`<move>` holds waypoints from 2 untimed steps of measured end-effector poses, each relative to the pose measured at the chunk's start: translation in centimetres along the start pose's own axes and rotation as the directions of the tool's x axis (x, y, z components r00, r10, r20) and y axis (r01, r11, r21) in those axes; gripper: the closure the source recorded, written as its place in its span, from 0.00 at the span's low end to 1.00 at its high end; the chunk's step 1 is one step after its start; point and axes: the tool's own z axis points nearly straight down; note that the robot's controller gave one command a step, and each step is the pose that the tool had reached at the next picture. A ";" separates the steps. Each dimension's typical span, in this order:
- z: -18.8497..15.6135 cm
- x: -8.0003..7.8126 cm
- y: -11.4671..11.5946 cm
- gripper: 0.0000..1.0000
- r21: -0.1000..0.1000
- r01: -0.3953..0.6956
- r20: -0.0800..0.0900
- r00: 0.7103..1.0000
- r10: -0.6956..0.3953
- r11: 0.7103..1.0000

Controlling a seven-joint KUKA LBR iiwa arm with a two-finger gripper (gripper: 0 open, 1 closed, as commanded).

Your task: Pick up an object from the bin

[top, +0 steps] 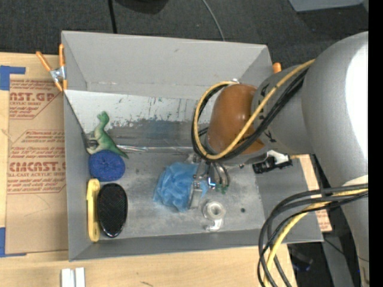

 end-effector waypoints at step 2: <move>1.1 0.3 1.2 1.00 -0.001 -0.052 0.001 0.999 0.052 0.999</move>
Offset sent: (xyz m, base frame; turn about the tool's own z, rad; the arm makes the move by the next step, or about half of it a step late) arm 0.0000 0.0000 0.0000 0.0000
